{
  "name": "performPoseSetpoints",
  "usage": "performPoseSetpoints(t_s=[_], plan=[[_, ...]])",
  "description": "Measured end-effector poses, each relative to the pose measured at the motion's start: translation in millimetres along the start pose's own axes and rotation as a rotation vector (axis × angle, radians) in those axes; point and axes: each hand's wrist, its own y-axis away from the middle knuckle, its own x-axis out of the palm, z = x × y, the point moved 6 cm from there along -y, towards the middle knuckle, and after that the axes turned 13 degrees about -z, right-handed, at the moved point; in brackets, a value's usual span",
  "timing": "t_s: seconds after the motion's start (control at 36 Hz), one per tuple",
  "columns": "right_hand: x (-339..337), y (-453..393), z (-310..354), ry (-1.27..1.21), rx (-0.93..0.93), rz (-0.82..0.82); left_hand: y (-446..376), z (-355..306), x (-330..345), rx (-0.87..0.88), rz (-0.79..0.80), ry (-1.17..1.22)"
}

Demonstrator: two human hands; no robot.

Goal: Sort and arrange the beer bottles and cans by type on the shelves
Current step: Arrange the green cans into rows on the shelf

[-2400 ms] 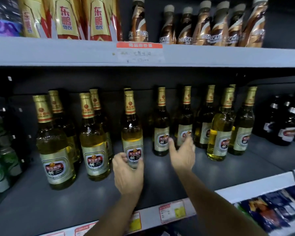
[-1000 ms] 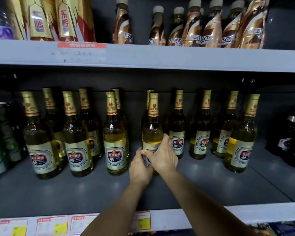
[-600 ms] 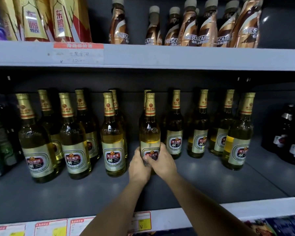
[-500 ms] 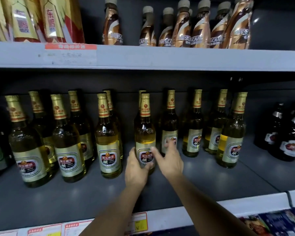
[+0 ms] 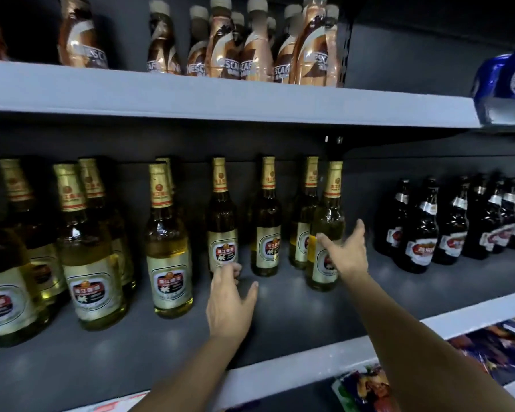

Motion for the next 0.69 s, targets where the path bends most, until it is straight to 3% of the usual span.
performPoseSetpoints(t_s=[0.08, 0.25, 0.42, 0.61, 0.69], plan=[[11, -3, -14, 0.025, 0.017, 0.142, 9, -10, 25, -0.052, 0.064, -0.006], [8, 7, -7, 0.158, -0.124, 0.086, 26, -32, 58, -0.076, 0.165, -0.02], [29, 46, 15, 0.122, -0.237, 0.172, 26, -42, 65, -0.118, 0.224, 0.011], [72, 101, 49, 0.094, -0.293, 0.282, 2, -12, 25, -0.221, -0.003, -0.022], [85, 114, 59, 0.125, -0.309, 0.292, -8, 1, 9, -0.221, -0.031, -0.068]])
